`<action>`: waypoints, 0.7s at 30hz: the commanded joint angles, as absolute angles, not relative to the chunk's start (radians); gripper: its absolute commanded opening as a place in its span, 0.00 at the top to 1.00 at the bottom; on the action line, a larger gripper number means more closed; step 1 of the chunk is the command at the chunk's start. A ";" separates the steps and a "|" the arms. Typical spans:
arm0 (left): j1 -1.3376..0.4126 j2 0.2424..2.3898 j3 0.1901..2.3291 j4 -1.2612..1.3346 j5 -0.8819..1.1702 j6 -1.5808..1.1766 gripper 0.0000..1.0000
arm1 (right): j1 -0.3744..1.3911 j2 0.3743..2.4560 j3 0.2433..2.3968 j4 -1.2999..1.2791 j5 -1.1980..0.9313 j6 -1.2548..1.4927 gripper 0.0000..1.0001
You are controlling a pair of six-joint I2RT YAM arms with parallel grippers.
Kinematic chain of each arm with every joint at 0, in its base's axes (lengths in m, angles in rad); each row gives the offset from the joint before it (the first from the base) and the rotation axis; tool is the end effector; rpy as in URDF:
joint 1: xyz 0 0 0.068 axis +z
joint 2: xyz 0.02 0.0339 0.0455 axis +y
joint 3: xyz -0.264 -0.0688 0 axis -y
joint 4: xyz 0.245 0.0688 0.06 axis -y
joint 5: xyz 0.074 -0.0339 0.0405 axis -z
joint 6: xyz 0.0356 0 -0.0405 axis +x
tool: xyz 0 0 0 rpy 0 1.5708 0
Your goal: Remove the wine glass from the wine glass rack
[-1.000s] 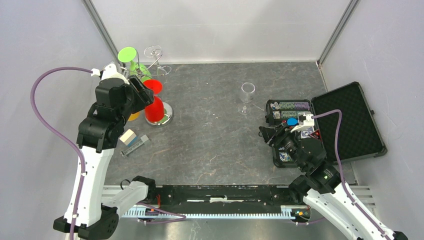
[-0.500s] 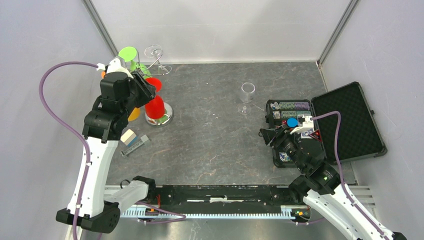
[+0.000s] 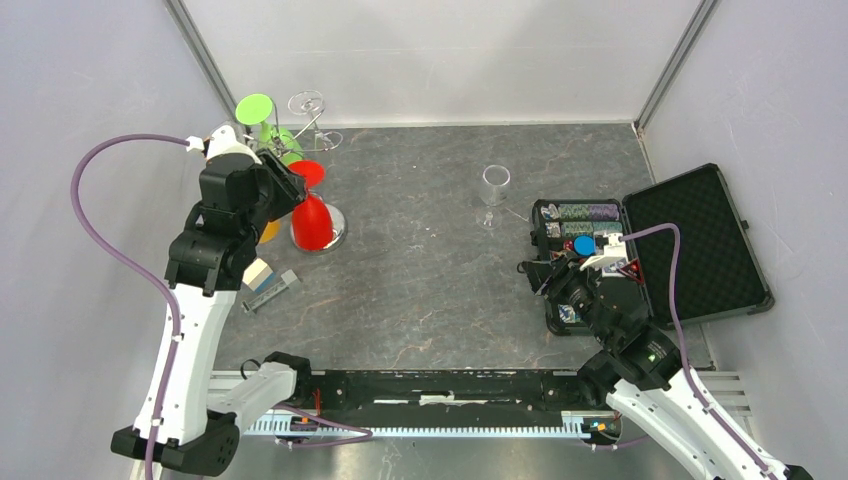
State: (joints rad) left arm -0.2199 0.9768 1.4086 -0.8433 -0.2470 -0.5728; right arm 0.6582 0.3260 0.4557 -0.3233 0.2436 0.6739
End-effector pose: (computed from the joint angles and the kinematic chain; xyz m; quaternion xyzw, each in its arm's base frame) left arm 0.1669 -0.0284 0.4459 -0.2122 0.8055 -0.1148 0.5412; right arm 0.0935 0.0615 0.2683 0.0832 0.7658 0.3160 0.5539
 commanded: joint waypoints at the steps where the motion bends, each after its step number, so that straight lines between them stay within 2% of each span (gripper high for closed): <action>1: -0.213 0.994 1.424 -0.822 -0.297 -0.579 0.49 | 0.658 0.317 0.443 -0.276 0.244 0.652 0.46; 7: -0.197 1.054 1.485 -0.845 -0.321 -0.545 0.50 | 0.658 0.309 0.399 -0.203 0.256 0.664 0.52; 13: -0.189 1.062 1.501 -0.835 -0.305 -0.549 0.55 | 0.658 0.359 0.411 -0.177 0.250 0.630 0.56; 21: -0.189 1.022 1.522 -0.893 -0.326 -0.549 0.47 | 0.657 0.376 0.400 -0.152 0.239 0.615 0.58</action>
